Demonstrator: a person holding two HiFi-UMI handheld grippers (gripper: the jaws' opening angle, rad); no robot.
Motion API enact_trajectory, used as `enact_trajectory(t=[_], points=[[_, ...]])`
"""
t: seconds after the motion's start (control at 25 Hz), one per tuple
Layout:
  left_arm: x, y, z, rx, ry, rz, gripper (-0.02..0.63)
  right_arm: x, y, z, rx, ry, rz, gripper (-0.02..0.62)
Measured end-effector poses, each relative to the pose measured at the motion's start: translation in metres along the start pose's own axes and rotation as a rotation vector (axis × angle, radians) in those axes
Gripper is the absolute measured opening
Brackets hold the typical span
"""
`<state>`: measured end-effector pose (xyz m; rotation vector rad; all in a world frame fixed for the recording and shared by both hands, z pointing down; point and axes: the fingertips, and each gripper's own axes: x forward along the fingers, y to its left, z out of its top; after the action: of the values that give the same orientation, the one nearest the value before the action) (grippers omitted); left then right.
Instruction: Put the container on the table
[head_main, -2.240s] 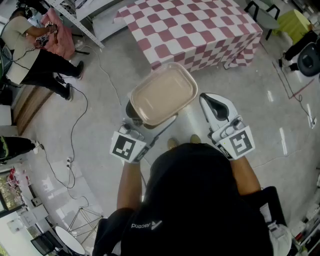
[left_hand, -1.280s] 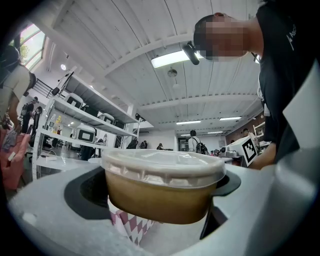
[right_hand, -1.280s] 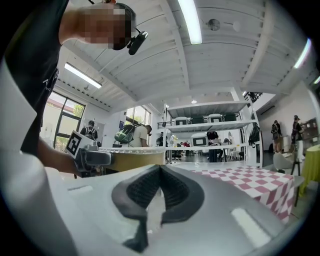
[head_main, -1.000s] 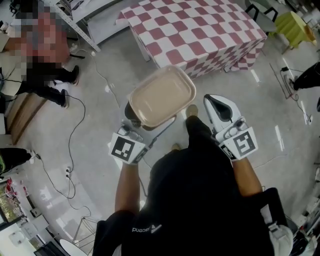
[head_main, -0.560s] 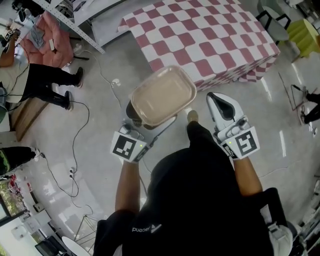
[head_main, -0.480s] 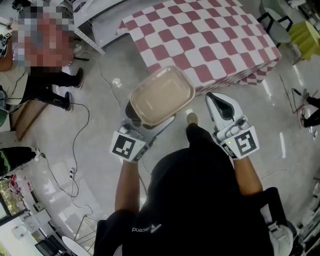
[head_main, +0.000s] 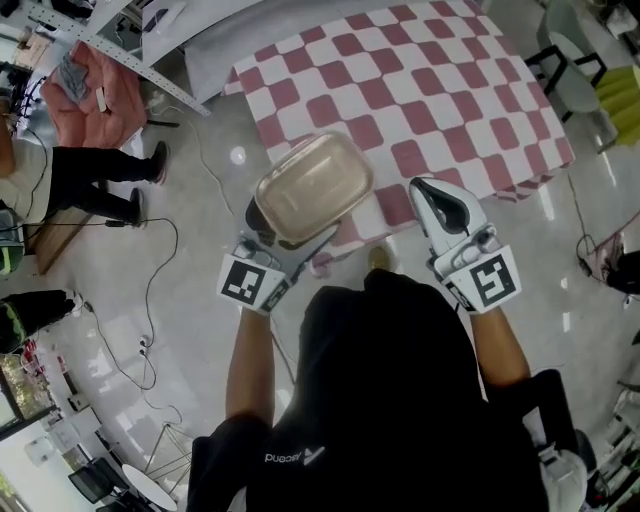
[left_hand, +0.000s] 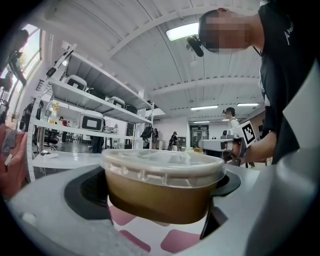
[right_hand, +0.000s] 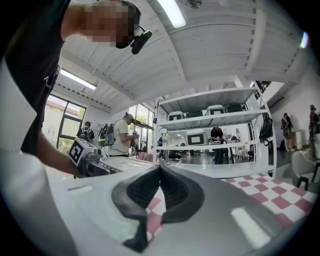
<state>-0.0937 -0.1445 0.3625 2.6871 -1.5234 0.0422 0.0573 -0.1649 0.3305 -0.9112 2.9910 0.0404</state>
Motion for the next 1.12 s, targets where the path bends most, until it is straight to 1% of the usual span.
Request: enact_trajectory(t=[0.2,0.32,0.4,0.48,0.6,0.72,0.8,0.92,1.04,1.12], points=[[0.033,0.027,-0.018,-0.009,0.058,-0.01,0.572,0.02,-0.019,-0.003,0.016,0.011,0.008,0.003],[0.046,0.045,-0.035,-0.016,0.099,-0.019,0.572,0.027,-0.026,-0.011,0.019,0.039,-0.016,0.003],[0.053,0.056,-0.048,-0.018,0.127,-0.03,0.572,0.034,-0.028,-0.011,0.019,0.04,-0.031,0.003],[0.06,0.066,-0.065,-0.008,0.158,-0.05,0.572,0.043,-0.029,-0.01,0.02,0.037,-0.045,0.003],[0.068,0.078,-0.092,0.008,0.232,-0.089,0.572,0.053,-0.027,-0.016,0.018,0.064,-0.07,0.003],[0.077,0.089,-0.112,0.016,0.279,-0.129,0.572,0.061,-0.025,-0.021,0.018,0.089,-0.095,0.003],[0.081,0.097,-0.123,0.018,0.299,-0.149,0.572,0.067,-0.025,-0.025,0.019,0.1,-0.106,0.003],[0.087,0.104,-0.133,0.014,0.299,-0.184,0.572,0.073,-0.026,-0.032,0.018,0.12,-0.118,0.003],[0.091,0.108,-0.142,0.036,0.314,-0.205,0.572,0.076,-0.028,-0.038,0.022,0.14,-0.134,0.003],[0.091,0.112,-0.15,0.05,0.343,-0.213,0.572,0.078,-0.028,-0.042,0.025,0.147,-0.141,0.003]])
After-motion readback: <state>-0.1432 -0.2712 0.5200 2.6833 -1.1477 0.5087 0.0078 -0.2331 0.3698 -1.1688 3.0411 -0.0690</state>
